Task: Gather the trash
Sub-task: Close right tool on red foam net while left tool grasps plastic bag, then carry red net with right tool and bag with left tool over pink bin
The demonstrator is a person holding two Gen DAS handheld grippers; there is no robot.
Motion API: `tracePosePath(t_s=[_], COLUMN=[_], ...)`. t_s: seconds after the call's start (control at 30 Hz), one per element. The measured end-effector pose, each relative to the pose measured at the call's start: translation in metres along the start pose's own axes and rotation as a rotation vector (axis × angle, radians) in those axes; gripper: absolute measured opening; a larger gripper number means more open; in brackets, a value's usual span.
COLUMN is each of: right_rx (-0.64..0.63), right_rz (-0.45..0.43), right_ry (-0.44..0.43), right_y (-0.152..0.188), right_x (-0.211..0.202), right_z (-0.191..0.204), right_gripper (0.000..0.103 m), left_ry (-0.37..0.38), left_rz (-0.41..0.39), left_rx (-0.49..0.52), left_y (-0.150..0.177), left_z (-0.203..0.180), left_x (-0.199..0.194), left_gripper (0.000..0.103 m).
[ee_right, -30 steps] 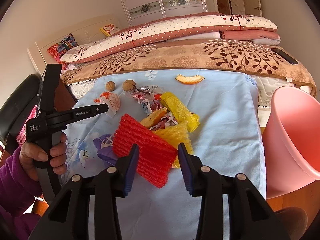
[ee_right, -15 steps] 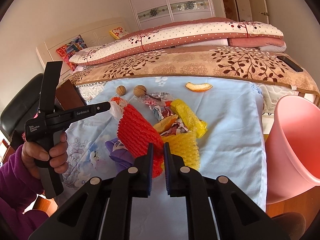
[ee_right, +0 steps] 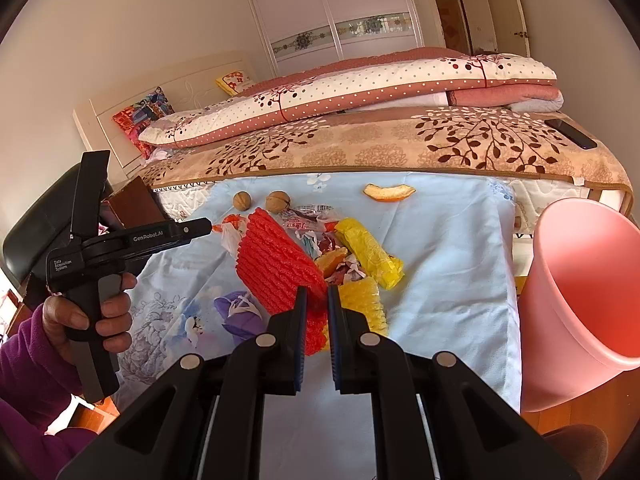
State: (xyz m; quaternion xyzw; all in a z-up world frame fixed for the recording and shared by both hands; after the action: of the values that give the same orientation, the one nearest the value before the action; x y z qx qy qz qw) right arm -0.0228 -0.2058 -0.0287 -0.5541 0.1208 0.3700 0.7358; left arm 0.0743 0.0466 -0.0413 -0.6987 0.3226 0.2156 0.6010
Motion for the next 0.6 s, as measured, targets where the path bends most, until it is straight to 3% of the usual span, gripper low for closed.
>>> tracePosePath(t_s=[0.3,0.4,0.43,0.47,0.6], right_rx=[0.006,0.011,0.012,0.014,0.019], right_rz=[-0.005,-0.010,-0.011,-0.011,-0.009], right_ry=[0.007,0.008,0.008,0.008,0.001], right_y=[-0.004,-0.007,-0.007,-0.008,-0.009], right_x=[-0.002,-0.002,-0.002,-0.001,0.000], right_z=[-0.003,-0.005,-0.006,-0.006,-0.007], right_gripper=[0.009,0.009,0.009,0.009,0.009], left_ry=[-0.083,-0.093,-0.103,-0.104,-0.109], left_rz=[0.084,0.076,0.062,0.049,0.042], left_rx=[-0.013,-0.002,0.013,0.029,0.045], left_y=[-0.002,-0.002,-0.002,-0.003,-0.003], left_z=[-0.003,-0.004,-0.005,-0.007,-0.009], left_x=[0.051,0.054,0.053,0.051,0.046], left_gripper=[0.047,0.047,0.045,0.032,0.025])
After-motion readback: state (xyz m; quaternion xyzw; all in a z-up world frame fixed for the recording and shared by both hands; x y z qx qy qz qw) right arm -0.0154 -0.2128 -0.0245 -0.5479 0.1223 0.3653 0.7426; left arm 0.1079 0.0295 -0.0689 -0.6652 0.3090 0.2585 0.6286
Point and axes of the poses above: each gripper's, at about its wrist camera, not at the fingertips, and x roughly the way its jaws point, z to its left, y to its underside, the point moved 2 cm from there along x, roughly the way its jaws point, and after that the axes turned 7 degrees about x, right-handed, at the moved point
